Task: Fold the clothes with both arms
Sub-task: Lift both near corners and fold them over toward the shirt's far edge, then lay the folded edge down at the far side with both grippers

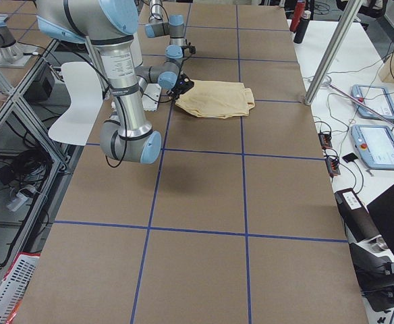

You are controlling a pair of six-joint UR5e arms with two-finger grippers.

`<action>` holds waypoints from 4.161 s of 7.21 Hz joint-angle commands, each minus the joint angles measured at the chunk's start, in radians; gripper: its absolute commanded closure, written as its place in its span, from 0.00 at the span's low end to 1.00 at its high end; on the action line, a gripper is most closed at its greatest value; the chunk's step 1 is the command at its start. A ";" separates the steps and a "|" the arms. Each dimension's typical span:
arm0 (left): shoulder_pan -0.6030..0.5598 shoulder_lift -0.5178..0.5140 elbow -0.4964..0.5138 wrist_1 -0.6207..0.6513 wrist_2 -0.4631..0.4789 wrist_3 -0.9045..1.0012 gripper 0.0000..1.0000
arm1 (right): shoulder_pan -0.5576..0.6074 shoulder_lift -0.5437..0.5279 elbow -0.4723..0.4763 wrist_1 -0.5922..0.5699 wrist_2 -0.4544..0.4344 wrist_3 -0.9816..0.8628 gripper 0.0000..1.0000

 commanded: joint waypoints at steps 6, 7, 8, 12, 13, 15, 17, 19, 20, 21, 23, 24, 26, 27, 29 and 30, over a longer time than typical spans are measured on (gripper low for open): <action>-0.050 -0.005 -0.062 0.083 -0.006 0.014 1.00 | 0.181 -0.020 0.045 0.004 0.138 -0.153 1.00; -0.104 -0.005 -0.074 0.084 -0.006 0.020 1.00 | 0.198 0.020 0.027 0.001 0.125 -0.184 1.00; -0.135 -0.005 -0.076 0.084 -0.008 0.046 1.00 | 0.236 0.043 0.014 0.003 0.129 -0.222 1.00; -0.306 -0.017 -0.056 0.112 -0.067 0.158 1.00 | 0.373 0.138 -0.084 0.013 0.120 -0.325 1.00; -0.342 -0.062 0.001 0.112 -0.067 0.187 1.00 | 0.408 0.175 -0.139 0.032 0.120 -0.336 1.00; -0.362 -0.135 0.160 0.075 -0.064 0.222 1.00 | 0.437 0.275 -0.333 0.131 0.120 -0.337 1.00; -0.380 -0.147 0.188 0.051 -0.067 0.224 1.00 | 0.440 0.301 -0.491 0.294 0.118 -0.334 1.00; -0.408 -0.147 0.191 0.054 -0.067 0.224 1.00 | 0.447 0.303 -0.501 0.296 0.118 -0.336 1.00; -0.423 -0.153 0.191 0.052 -0.067 0.224 1.00 | 0.447 0.303 -0.516 0.296 0.118 -0.336 1.00; -0.426 -0.161 0.216 0.052 -0.067 0.221 1.00 | 0.447 0.304 -0.526 0.297 0.118 -0.336 1.00; -0.428 -0.187 0.305 -0.001 -0.066 0.222 1.00 | 0.444 0.362 -0.590 0.297 0.118 -0.330 1.00; -0.428 -0.190 0.319 -0.006 -0.066 0.219 1.00 | 0.444 0.376 -0.619 0.297 0.118 -0.330 1.00; -0.439 -0.190 0.328 -0.006 -0.064 0.221 1.00 | 0.444 0.382 -0.645 0.297 0.118 -0.330 1.00; -0.443 -0.190 0.329 -0.006 -0.064 0.219 1.00 | 0.444 0.387 -0.659 0.297 0.117 -0.331 1.00; -0.442 -0.196 0.334 -0.009 -0.064 0.218 1.00 | 0.444 0.396 -0.664 0.299 0.118 -0.331 0.94; -0.442 -0.201 0.331 -0.012 -0.066 0.221 0.96 | 0.444 0.407 -0.664 0.299 0.118 -0.331 0.44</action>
